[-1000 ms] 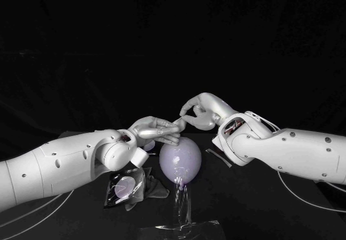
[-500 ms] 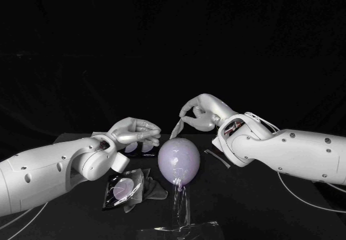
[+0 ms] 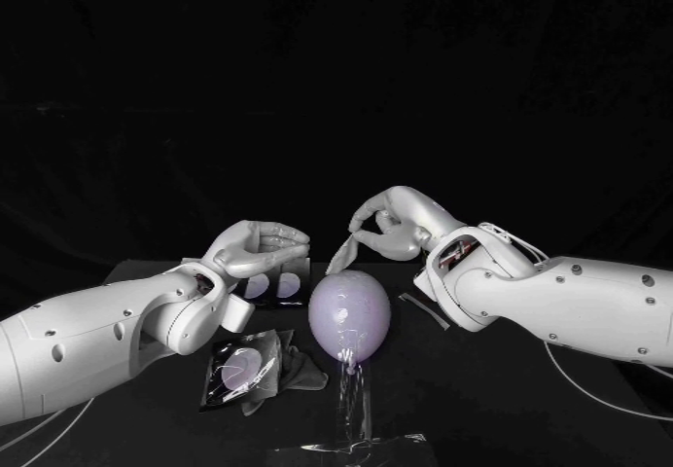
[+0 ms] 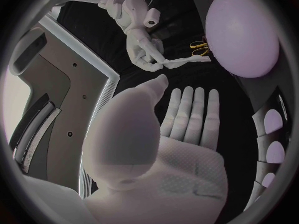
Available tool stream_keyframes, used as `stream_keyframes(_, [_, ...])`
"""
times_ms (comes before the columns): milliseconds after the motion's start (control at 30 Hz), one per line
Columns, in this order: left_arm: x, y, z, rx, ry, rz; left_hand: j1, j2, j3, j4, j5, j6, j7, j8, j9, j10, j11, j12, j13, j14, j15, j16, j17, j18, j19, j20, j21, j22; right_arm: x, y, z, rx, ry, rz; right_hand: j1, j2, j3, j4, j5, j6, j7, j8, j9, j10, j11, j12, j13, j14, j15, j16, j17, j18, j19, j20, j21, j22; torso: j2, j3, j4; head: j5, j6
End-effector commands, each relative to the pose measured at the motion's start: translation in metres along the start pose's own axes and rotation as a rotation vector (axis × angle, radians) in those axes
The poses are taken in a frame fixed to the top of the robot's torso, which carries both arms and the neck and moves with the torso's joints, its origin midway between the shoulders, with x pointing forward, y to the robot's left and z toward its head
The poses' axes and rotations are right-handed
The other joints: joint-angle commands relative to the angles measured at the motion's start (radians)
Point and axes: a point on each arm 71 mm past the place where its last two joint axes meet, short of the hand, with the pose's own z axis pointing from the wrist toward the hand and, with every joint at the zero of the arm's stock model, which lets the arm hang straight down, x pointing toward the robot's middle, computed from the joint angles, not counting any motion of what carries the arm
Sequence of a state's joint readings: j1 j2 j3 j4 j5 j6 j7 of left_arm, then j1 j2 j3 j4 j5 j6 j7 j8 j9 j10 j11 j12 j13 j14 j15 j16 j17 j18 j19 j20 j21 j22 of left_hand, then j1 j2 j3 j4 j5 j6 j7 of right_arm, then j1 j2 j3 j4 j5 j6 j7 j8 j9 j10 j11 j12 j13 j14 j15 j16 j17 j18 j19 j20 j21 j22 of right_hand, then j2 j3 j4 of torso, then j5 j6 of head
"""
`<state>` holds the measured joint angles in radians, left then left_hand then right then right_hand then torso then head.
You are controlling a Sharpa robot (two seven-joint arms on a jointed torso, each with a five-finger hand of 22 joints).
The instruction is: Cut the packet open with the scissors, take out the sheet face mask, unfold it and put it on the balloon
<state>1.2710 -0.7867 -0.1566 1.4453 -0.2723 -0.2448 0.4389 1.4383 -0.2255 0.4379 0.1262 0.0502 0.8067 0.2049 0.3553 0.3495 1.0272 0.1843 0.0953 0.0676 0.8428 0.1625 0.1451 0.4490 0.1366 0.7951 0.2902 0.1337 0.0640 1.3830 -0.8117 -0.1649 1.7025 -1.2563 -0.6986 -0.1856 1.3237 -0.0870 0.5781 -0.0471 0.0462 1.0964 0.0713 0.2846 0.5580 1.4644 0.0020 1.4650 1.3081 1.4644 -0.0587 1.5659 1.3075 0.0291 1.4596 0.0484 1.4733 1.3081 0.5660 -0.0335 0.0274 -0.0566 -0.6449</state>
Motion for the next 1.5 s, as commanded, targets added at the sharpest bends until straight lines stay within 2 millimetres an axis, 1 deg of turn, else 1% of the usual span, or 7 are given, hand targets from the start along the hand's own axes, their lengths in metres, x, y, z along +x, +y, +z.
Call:
stream_keyframes(33, [0.009, -0.002, 0.004, 0.037, 0.025, 0.048, 0.001, 0.002, -0.011, 0.005, -0.001, -0.010, -0.001, -0.010, -0.005, -0.009, 0.001, -0.009, -0.002, -0.019, 0.006, -0.013, -0.011, -0.015, -0.014, 0.000, -0.009, 0.001, 0.000, 0.004, -0.001, -0.021, -0.006, -0.007, -0.006, 0.004, 0.007, -0.001, 0.002, 0.005, 0.002, 0.003, 0.001, 0.075, -0.007, 0.007, 0.211, 0.106, -0.005, 0.005, 0.263, -0.008, 0.062, -0.001, 0.005, 0.234, 0.001, 0.0011, -0.0016, 0.000, 0.000])
stream_keyframes(200, [0.022, 0.001, 0.011, 0.019, 0.079, 0.066, -0.008, -0.001, -0.033, 0.013, -0.001, -0.024, -0.004, -0.027, -0.016, -0.032, 0.005, -0.028, -0.005, -0.035, 0.012, -0.033, -0.030, -0.007, -0.005, -0.001, -0.006, 0.005, 0.002, 0.009, -0.001, -0.031, -0.001, -0.001, -0.007, 0.004, 0.009, -0.002, 0.002, 0.004, 0.002, 0.005, 0.003, 0.075, -0.007, 0.007, 0.211, 0.106, -0.005, 0.005, 0.263, -0.008, 0.062, -0.002, 0.006, 0.234, 0.002, 0.0009, -0.0007, 0.000, -0.002])
stream_keyframes(567, [0.041, 0.002, 0.018, 0.007, 0.166, 0.091, -0.003, 0.001, -0.062, 0.015, -0.001, -0.036, 0.005, -0.044, -0.027, -0.056, 0.014, -0.033, -0.004, -0.032, 0.017, -0.047, -0.050, -0.010, -0.019, 0.000, -0.017, 0.003, 0.005, 0.012, 0.000, -0.040, 0.005, 0.004, -0.007, 0.004, 0.009, -0.002, 0.002, 0.004, 0.002, 0.005, 0.003, 0.075, -0.007, 0.007, 0.211, 0.106, -0.005, 0.005, 0.263, -0.008, 0.062, -0.002, 0.006, 0.234, 0.000, 0.0002, 0.0002, -0.001, -0.005])
stream_keyframes(800, [0.046, 0.002, 0.018, -0.003, 0.203, 0.102, 0.006, 0.016, -0.086, 0.022, -0.001, 0.007, 0.018, -0.033, -0.027, -0.017, 0.003, -0.020, -0.001, 0.002, 0.007, -0.045, -0.065, -0.005, -0.008, 0.000, -0.015, 0.006, 0.006, 0.013, 0.001, -0.041, 0.007, 0.005, -0.007, 0.004, 0.009, -0.002, 0.002, 0.004, 0.002, 0.005, 0.003, 0.075, -0.007, 0.007, 0.211, 0.106, -0.005, 0.005, 0.263, -0.008, 0.062, -0.002, 0.006, 0.234, 0.001, 0.0000, -0.0001, 0.001, -0.006])
stream_keyframes(967, [0.047, 0.003, 0.018, -0.022, 0.206, 0.107, 0.029, 0.051, -0.068, 0.028, -0.001, 0.043, 0.017, -0.029, -0.032, 0.015, -0.005, -0.017, -0.001, 0.040, -0.004, -0.036, -0.073, 0.012, 0.020, -0.002, -0.002, 0.010, 0.007, 0.013, 0.001, -0.042, 0.007, 0.006, -0.007, 0.004, 0.010, -0.003, 0.002, 0.003, 0.002, 0.006, 0.004, 0.074, -0.007, 0.006, 0.210, 0.106, -0.005, 0.005, 0.263, -0.007, 0.062, -0.002, 0.005, 0.234, 0.001, 0.0001, -0.0003, 0.002, -0.006])
stream_keyframes(1233, [0.047, 0.005, 0.019, -0.042, 0.212, 0.106, 0.053, 0.082, -0.030, 0.036, 0.000, 0.082, 0.010, -0.029, -0.040, 0.046, -0.014, -0.020, -0.003, 0.074, -0.013, -0.031, -0.082, 0.030, 0.047, -0.001, 0.009, 0.011, 0.007, 0.013, 0.001, -0.042, 0.008, 0.006, -0.007, 0.004, 0.010, -0.003, 0.002, 0.003, 0.002, 0.006, 0.004, 0.074, -0.007, 0.006, 0.210, 0.106, -0.005, 0.005, 0.263, -0.007, 0.062, -0.002, 0.005, 0.234, 0.001, 0.0009, -0.0006, 0.002, -0.007])
stream_keyframes(1500, [0.046, 0.005, 0.018, -0.044, 0.213, 0.094, 0.071, 0.112, 0.027, 0.043, 0.000, 0.099, 0.006, -0.032, -0.044, 0.060, -0.018, -0.029, -0.005, 0.087, -0.017, -0.035, -0.094, 0.037, 0.056, -0.001, 0.011, 0.009, 0.006, 0.011, 0.002, -0.036, 0.009, 0.001, -0.007, 0.004, 0.010, -0.003, 0.002, 0.003, 0.002, 0.006, 0.004, 0.074, -0.007, 0.006, 0.210, 0.106, -0.005, 0.005, 0.263, -0.007, 0.062, -0.002, 0.005, 0.234, 0.001, 0.0007, -0.0011, 0.002, -0.006])
